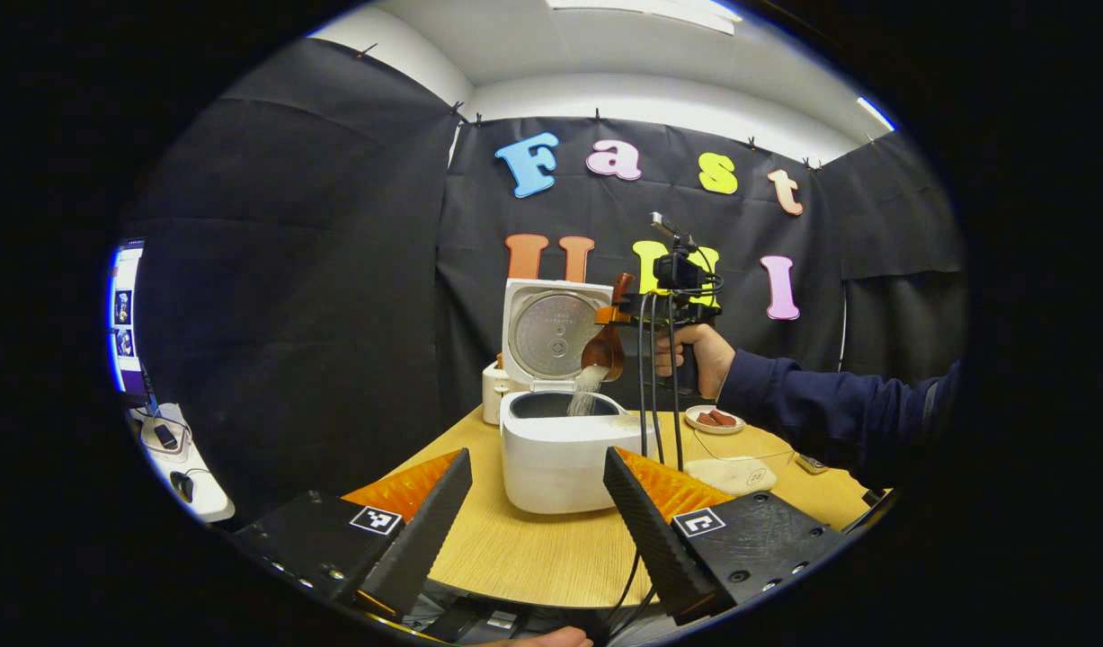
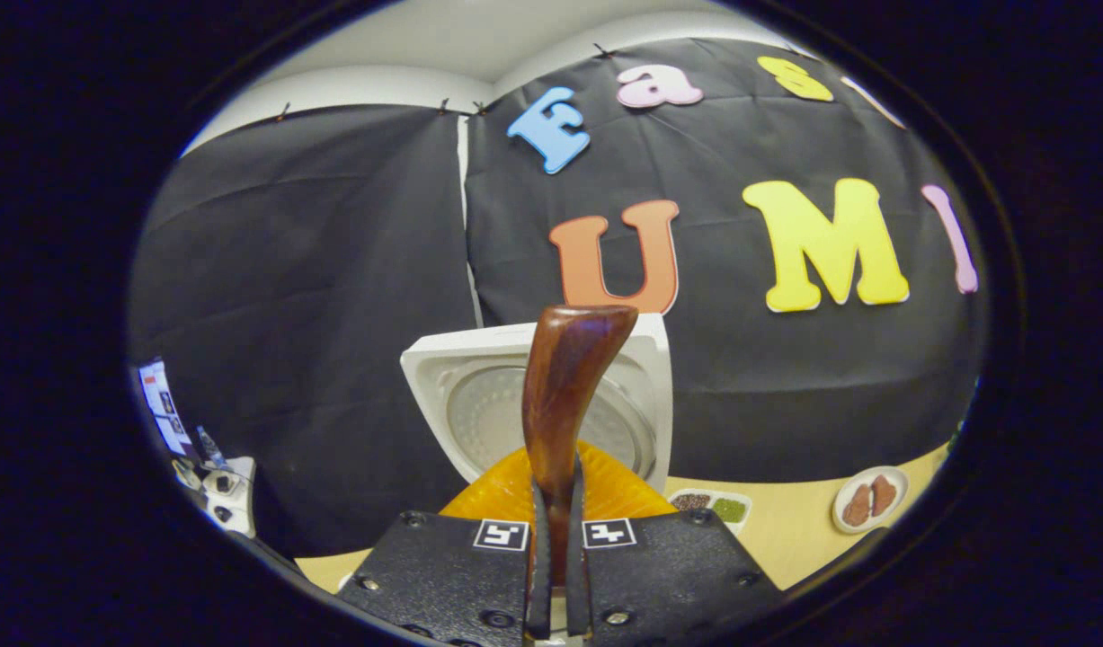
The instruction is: Close the left gripper, press the button to open the rice cooker; take a wooden spoon from the chopstick holder with the right hand, scoop a spoonful of rice and pour it into the rice cooker, then put the wooden spoon back into the chopstick holder.
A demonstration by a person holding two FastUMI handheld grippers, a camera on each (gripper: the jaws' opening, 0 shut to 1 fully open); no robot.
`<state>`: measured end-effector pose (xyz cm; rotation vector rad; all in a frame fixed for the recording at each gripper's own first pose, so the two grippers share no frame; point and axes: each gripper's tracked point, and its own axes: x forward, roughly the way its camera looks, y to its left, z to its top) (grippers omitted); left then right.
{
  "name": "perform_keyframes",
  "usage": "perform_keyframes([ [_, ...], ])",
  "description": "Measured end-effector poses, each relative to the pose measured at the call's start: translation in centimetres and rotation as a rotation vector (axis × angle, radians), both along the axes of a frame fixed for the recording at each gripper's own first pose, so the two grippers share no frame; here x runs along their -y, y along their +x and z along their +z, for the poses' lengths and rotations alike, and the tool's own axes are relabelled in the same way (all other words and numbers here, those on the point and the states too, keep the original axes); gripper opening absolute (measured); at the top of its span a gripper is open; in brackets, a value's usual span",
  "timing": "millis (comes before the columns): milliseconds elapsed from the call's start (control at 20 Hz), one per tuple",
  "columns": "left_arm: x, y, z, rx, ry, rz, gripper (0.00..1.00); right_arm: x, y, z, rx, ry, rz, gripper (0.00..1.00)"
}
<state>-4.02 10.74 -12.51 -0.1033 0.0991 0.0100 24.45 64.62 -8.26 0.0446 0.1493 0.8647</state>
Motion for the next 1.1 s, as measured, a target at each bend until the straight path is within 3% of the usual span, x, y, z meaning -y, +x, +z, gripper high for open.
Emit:
perform_keyframes([
  [200, 0.1, 0.0, -0.3, -0.007, -0.002, -0.001, 0.94, -0.7, -1.9, 0.4, 0.129, -0.062, 0.029, 0.09],
  [500, 0.8, 0.7, 0.0, -0.005, -0.01, -0.007, 0.94, -0.2, -3.9, 2.1, 0.45, -0.175, 0.025, 0.08],
  [750, 1.8, 2.4, 0.3, 0.004, 0.012, 0.009, 0.94, 2.9, -4.7, 3.2, 0.437, -0.103, -0.007, 0.09],
  [1100, 5.4, 5.4, 1.9, 0.055, 0.017, -0.048, 0.94, 12.5, -4.5, 3.3, 0.304, -0.025, -0.081, 0.08],
])
